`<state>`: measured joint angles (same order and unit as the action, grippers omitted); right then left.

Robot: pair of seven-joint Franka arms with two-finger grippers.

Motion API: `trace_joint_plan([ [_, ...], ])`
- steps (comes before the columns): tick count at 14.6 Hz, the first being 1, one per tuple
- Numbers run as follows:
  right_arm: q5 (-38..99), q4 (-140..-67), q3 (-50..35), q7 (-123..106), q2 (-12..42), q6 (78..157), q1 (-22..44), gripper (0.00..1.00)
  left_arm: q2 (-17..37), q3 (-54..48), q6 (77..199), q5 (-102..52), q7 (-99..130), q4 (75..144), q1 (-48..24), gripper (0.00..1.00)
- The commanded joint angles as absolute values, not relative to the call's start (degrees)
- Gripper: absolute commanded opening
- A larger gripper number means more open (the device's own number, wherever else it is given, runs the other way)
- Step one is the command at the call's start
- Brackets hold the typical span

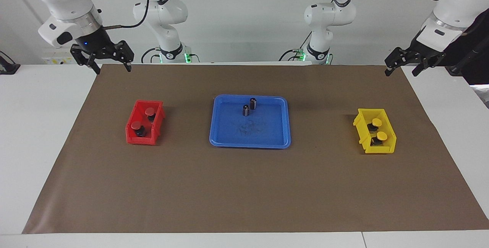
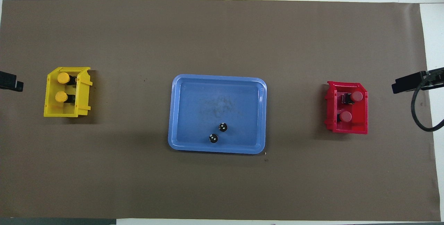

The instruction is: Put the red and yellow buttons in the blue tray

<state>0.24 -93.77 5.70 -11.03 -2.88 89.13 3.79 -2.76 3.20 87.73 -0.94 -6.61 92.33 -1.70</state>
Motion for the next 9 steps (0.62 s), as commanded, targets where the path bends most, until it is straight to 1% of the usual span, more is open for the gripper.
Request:
trace_joint_plan([
  [1,1.9,-98.0,5.4,-16.2,-3.7,93.1,4.0,1.0,-3.7,3.1,86.9,-1.0,-6.8,92.9,-1.5,1.0],
  [4,1.9,-100.6,5.4,-28.0,-1.9,97.0,4.2,1.0,-3.7,3.0,86.9,-1.0,-6.7,92.9,-1.5,1.0],
  [8,2.0,-101.6,5.5,-43.7,3.2,102.1,2.4,1.0,-3.7,3.1,87.7,-1.0,-6.7,92.9,-2.0,1.0],
  [9,2.0,-103.7,5.5,-46.5,3.4,104.1,1.8,1.0,-3.7,3.1,87.5,-1.0,-6.4,92.9,-1.9,1.0],
])
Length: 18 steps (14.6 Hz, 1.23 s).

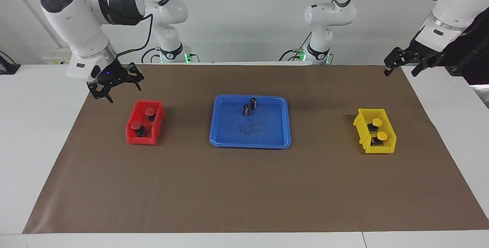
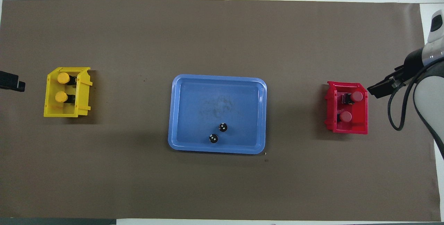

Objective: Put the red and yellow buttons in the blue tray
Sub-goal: 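Reach the right gripper into the red holder and grasp a red button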

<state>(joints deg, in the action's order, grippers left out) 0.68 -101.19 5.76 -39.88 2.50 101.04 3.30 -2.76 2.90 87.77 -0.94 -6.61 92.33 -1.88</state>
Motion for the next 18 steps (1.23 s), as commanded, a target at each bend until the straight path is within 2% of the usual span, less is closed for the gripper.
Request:
trace_joint_plan([
  [1,2.0,-106.7,5.5,-49.7,3.1,107.5,1.3,1.0,-3.7,3.1,87.2,-1.0,-6.4,92.9,-2.1,1.0],
  [4,2.0,-116.3,5.5,-54.6,1.6,117.7,1.2,1.0,-3.7,2.6,87.5,-1.0,-7.6,92.8,-3.1,1.0],
  [9,2.0,-123.7,5.6,-62.4,1.1,125.1,1.2,0.99,-3.7,2.5,87.4,-1.0,-7.5,92.9,-3.4,1.0],
  [10,2.0,-125.3,5.6,-62.7,0.5,126.5,1.2,0.96,-3.7,2.5,87.4,-1.0,-7.5,92.9,-3.4,1.0],
  [13,1.9,-127.4,5.6,-62.8,0.0,128.9,1.2,0.92,-3.8,2.5,87.5,-1.0,-7.5,93.3,-2.8,1.0],
  [15,1.9,-128.4,5.6,-64.2,0.3,130.4,0.8,0.85,-3.8,2.5,87.3,-1.0,-7.6,93.2,-2.7,1.0],
  [18,1.9,-129.0,5.6,-65.7,1.1,132.7,-0.1,0.81,-4.3,2.5,87.8,-1.0,-7.6,94.2,-2.6,1.0],
])
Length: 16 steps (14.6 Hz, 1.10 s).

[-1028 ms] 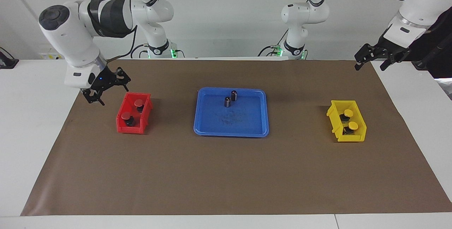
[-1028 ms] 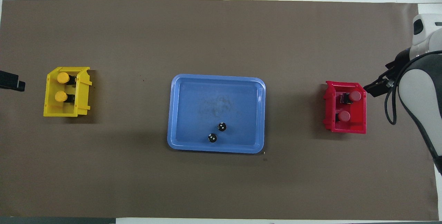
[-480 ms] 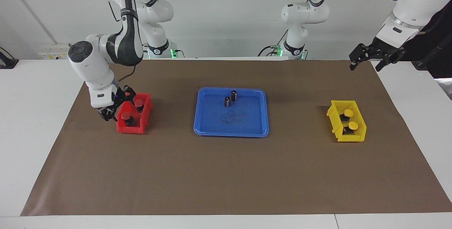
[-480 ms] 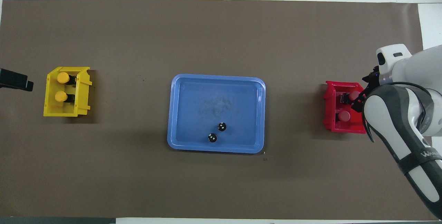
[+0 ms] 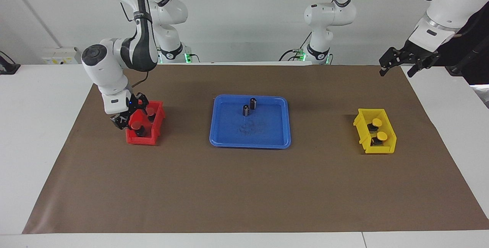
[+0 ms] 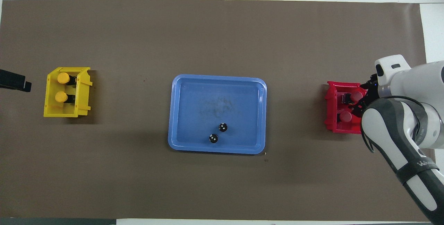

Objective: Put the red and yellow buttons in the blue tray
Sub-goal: 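Reach the right gripper into the red holder and grasp a red button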

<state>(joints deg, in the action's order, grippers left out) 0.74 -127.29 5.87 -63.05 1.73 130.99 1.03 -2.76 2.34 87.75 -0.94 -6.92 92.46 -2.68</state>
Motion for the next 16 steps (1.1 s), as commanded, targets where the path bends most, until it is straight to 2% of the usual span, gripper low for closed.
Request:
trace_joint_plan([
  [1,1.9,-129.0,5.6,-66.3,2.0,132.9,-0.2,0.8,-4.7,2.5,87.8,-1.0,-7.5,95.0,-2.6,1.0],
  [5,1.9,-129.6,5.6,-66.0,2.5,134.4,0.1,0.79,-5.2,2.6,87.8,-1.0,-6.7,95.7,-2.6,1.0],
  [9,1.9,-129.6,5.6,-66.3,2.5,134.2,0.1,0.64,-5.3,2.6,87.9,-1.0,-6.7,95.9,-2.6,1.0],
  [11,1.9,-129.6,5.6,-66.3,2.5,134.2,0.1,0.6,-5.3,2.6,88.0,-1.0,-6.7,95.9,-2.6,1.0],
  [16,1.9,-128.8,5.6,-66.4,2.5,132.5,0.4,0.33,-5.3,2.6,87.9,-1.0,-6.6,95.8,-2.6,1.0],
])
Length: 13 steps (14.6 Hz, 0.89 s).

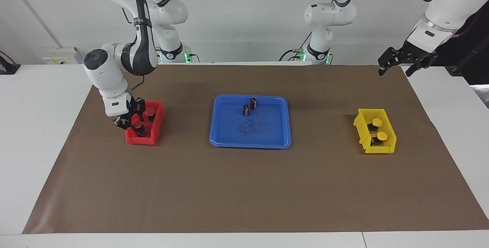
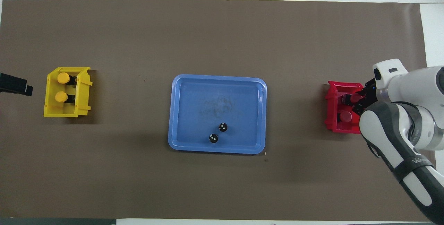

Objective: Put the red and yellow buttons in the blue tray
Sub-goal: 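Reach the right gripper into the red holder and grasp a red button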

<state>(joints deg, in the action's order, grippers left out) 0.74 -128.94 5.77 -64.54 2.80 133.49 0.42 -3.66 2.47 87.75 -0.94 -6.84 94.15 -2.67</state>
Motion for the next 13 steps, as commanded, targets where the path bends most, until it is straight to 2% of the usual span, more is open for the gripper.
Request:
trace_joint_plan([
  [1,1.9,-126.8,5.6,-66.4,2.7,130.3,0.4,0.31,-5.3,2.6,88.0,-1.0,-6.6,95.8,-2.6,1.0],
  [5,1.8,-115.9,5.5,-66.1,4.2,118.2,0.4,0.31,-5.4,2.7,90.2,-1.0,-6.9,97.2,-2.6,1.0],
  [8,4.1,-109.6,5.4,-59.8,4.2,110.7,0.9,0.31,-7.6,2.8,104.3,-0.8,-8.3,105.8,-1.9,1.0],
  [13,7.2,-98.4,5.4,-32.7,8.0,104.9,11.3,0.31,-2.4,2.9,109.7,1.0,-14.4,106.5,0.5,0.93],
])
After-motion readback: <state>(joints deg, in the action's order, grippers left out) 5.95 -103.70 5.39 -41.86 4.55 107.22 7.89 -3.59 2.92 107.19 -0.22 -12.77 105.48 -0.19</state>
